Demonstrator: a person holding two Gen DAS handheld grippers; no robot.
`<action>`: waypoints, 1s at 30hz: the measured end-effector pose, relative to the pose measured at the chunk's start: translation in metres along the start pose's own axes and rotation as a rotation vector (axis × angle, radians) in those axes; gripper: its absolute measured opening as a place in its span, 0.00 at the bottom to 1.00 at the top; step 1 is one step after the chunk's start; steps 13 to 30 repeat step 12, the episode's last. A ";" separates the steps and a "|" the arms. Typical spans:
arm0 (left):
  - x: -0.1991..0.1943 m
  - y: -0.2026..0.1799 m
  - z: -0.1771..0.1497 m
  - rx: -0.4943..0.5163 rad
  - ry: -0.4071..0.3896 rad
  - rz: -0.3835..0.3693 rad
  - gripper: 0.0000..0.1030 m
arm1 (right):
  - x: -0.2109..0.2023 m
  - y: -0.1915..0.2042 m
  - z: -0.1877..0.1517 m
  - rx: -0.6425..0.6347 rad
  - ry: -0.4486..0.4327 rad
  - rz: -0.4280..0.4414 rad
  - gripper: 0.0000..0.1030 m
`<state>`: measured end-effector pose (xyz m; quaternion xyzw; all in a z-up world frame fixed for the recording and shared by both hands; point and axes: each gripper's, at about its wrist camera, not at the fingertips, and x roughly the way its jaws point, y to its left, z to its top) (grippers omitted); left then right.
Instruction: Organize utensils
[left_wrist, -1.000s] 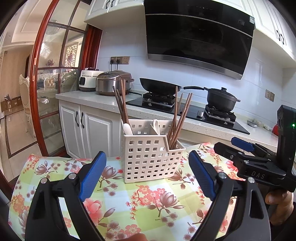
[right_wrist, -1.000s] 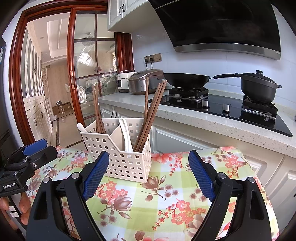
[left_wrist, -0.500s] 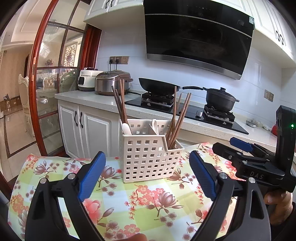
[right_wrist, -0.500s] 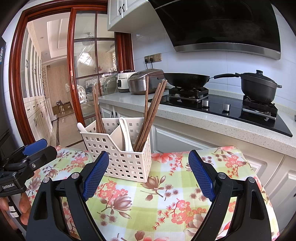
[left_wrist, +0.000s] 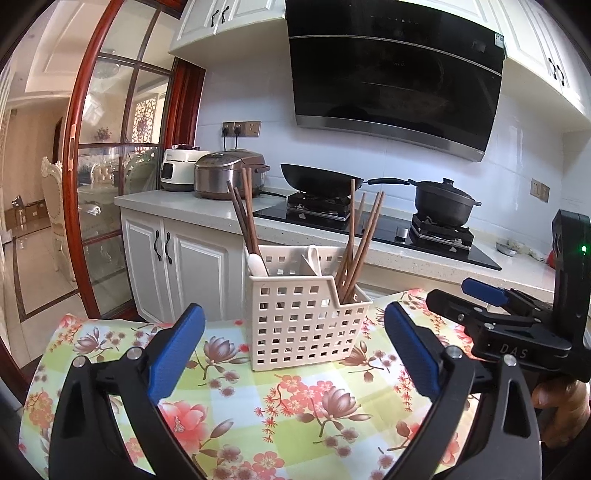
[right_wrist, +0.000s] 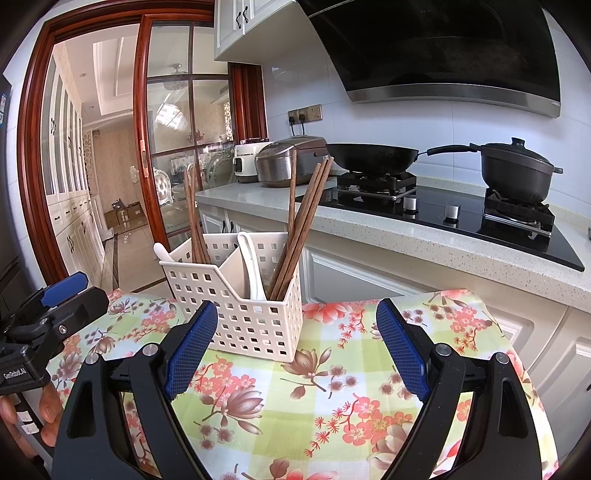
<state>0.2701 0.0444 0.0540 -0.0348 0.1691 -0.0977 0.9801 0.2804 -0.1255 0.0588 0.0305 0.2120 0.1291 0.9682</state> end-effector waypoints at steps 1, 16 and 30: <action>0.000 0.000 0.000 0.002 0.004 -0.001 0.92 | 0.000 0.000 -0.001 0.000 0.000 0.000 0.81; 0.001 0.003 -0.001 -0.014 0.022 -0.010 0.95 | 0.000 0.001 -0.002 0.000 0.001 0.000 0.81; 0.001 0.003 -0.001 -0.014 0.022 -0.010 0.95 | 0.000 0.001 -0.002 0.000 0.001 0.000 0.81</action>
